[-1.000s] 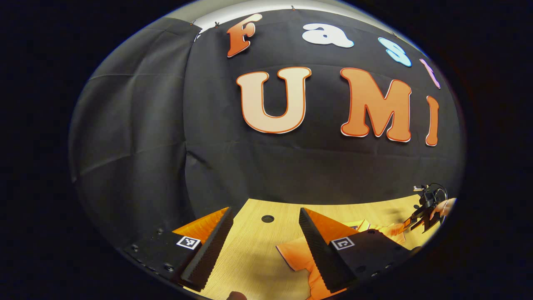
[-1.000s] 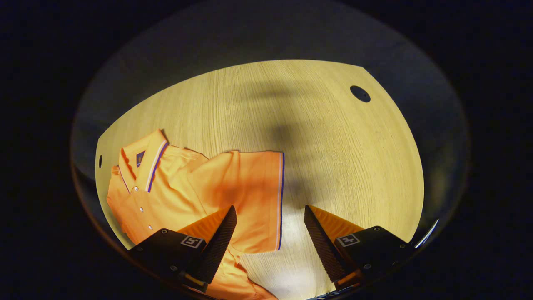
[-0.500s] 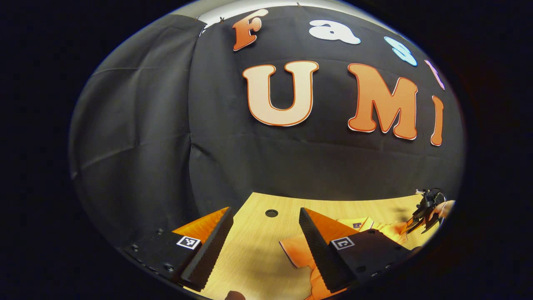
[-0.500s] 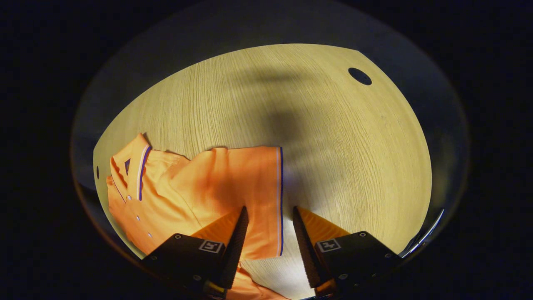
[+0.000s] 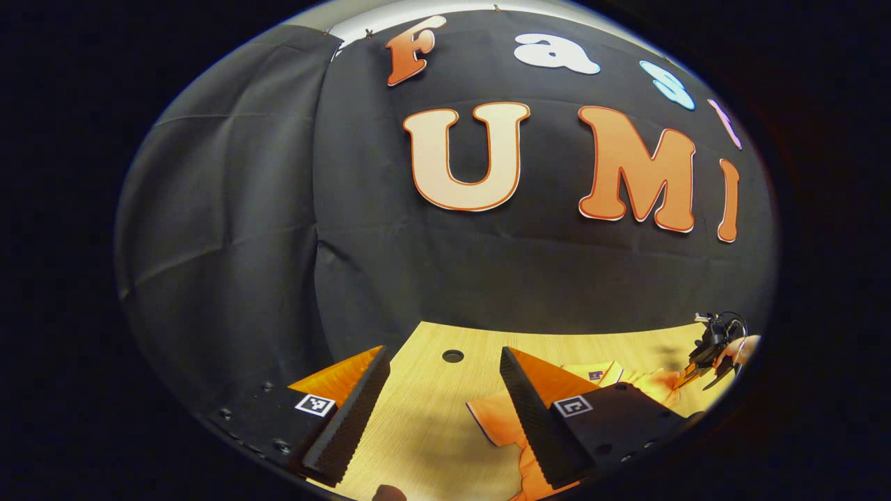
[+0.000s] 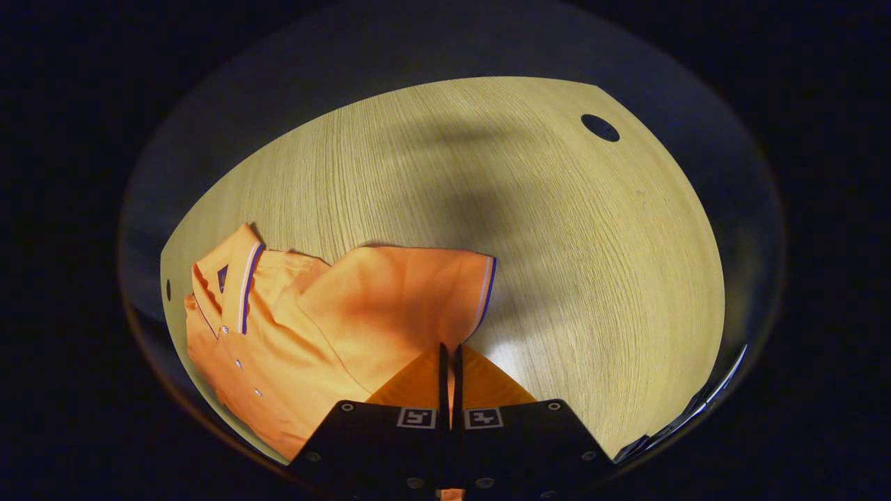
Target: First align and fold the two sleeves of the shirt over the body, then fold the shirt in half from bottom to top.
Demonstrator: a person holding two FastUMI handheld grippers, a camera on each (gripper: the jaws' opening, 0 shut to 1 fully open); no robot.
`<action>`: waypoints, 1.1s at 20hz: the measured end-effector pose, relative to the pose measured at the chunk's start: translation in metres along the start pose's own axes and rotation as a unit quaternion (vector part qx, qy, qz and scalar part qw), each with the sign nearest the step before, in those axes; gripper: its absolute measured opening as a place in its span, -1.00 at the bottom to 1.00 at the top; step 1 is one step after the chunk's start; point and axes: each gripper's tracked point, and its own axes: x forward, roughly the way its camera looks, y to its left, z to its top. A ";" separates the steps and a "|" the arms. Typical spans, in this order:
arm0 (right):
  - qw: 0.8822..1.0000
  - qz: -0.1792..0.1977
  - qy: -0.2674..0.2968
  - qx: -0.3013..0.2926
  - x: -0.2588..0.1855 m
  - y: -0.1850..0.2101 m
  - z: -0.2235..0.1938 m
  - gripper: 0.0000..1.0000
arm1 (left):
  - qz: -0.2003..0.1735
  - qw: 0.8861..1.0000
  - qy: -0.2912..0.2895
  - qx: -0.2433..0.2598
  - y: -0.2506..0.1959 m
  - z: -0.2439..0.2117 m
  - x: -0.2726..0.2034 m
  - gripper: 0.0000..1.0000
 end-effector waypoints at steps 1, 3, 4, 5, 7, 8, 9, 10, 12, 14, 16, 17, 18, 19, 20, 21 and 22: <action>1.000 -0.001 -0.006 -0.003 -0.004 0.001 0.001 -0.99 | 0.000 1.000 -0.001 -0.001 0.000 0.001 0.000 0.96; 1.000 0.000 -0.020 -0.011 -0.015 0.004 0.002 -0.99 | -0.003 1.000 -0.003 -0.004 0.000 0.000 0.000 0.96; 0.999 -0.001 -0.027 -0.018 -0.022 0.006 0.003 -0.99 | -0.005 1.000 -0.003 -0.005 0.000 0.000 0.000 0.95; 0.999 -0.004 -0.034 -0.027 -0.027 0.007 0.004 -0.99 | -0.007 1.000 -0.002 -0.007 0.000 0.000 0.000 0.95; 0.998 -0.009 -0.049 -0.042 -0.039 0.013 0.007 -0.99 | -0.011 1.000 0.000 -0.009 0.000 0.000 -0.001 0.95; 0.997 -0.011 -0.055 -0.051 -0.045 0.018 0.008 -0.99 | -0.011 1.000 -0.001 -0.008 0.001 -0.001 -0.001 0.96; 0.996 -0.012 -0.059 -0.058 -0.051 0.022 0.008 -0.99 | -0.013 1.000 -0.002 -0.008 0.001 0.000 -0.001 0.96; 0.996 -0.012 -0.066 -0.063 -0.057 0.028 0.009 -0.99 | -0.016 1.000 -0.003 -0.009 0.002 0.001 0.000 0.96; 0.994 -0.009 -0.077 -0.076 -0.068 0.043 0.011 -0.99 | -0.020 1.000 -0.005 -0.009 0.004 0.001 -0.002 0.95; 0.992 -0.006 -0.085 -0.090 -0.078 0.059 0.010 -0.99 | -0.023 1.000 -0.009 -0.011 0.008 -0.001 -0.003 0.95; 0.990 0.000 -0.091 -0.107 -0.088 0.078 0.008 -0.99 | -0.024 1.000 -0.010 -0.015 0.012 -0.001 -0.003 0.96; 0.989 0.004 -0.094 -0.114 -0.093 0.088 0.006 -0.99 | -0.025 1.000 -0.010 -0.016 0.013 -0.001 -0.002 0.96; 0.988 0.008 -0.096 -0.121 -0.096 0.099 0.005 -0.99 | -0.025 0.999 -0.009 -0.017 0.015 -0.001 -0.001 0.96; 0.987 0.011 -0.098 -0.128 -0.099 0.109 0.003 -0.99 | -0.025 0.999 -0.009 -0.018 0.017 0.000 0.000 0.96; 0.986 0.014 -0.097 -0.137 -0.101 0.119 0.000 -0.99 | -0.025 0.999 -0.008 -0.019 0.018 0.000 0.000 0.95; 0.985 0.015 -0.097 -0.144 -0.102 0.127 -0.003 -0.99 | -0.024 1.000 -0.007 -0.020 0.020 -0.001 0.000 0.95; 0.984 0.018 -0.098 -0.150 -0.101 0.137 -0.006 -0.99 | -0.022 1.000 -0.006 -0.021 0.023 -0.004 0.000 0.95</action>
